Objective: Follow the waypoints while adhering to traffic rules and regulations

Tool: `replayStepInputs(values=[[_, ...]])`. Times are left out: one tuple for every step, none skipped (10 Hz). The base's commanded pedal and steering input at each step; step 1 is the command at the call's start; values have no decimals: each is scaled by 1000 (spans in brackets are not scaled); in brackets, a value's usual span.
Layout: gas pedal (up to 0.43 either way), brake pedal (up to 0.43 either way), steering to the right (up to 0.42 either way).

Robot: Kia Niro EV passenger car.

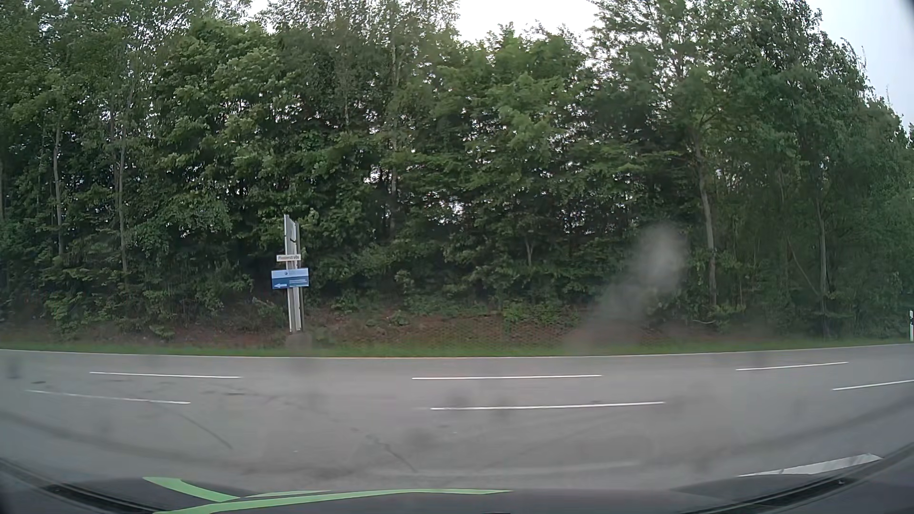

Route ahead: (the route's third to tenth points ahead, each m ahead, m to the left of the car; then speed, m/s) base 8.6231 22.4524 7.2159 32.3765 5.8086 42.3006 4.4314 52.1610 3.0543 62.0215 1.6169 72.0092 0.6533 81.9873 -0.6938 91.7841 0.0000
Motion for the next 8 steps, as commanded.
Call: replayStepInputs(values=[[0,348,-83],[0,348,-83],[0,348,-83],[0,348,-83],[0,348,-83],[0,348,-83],[0,348,-83],[0,348,-83]])
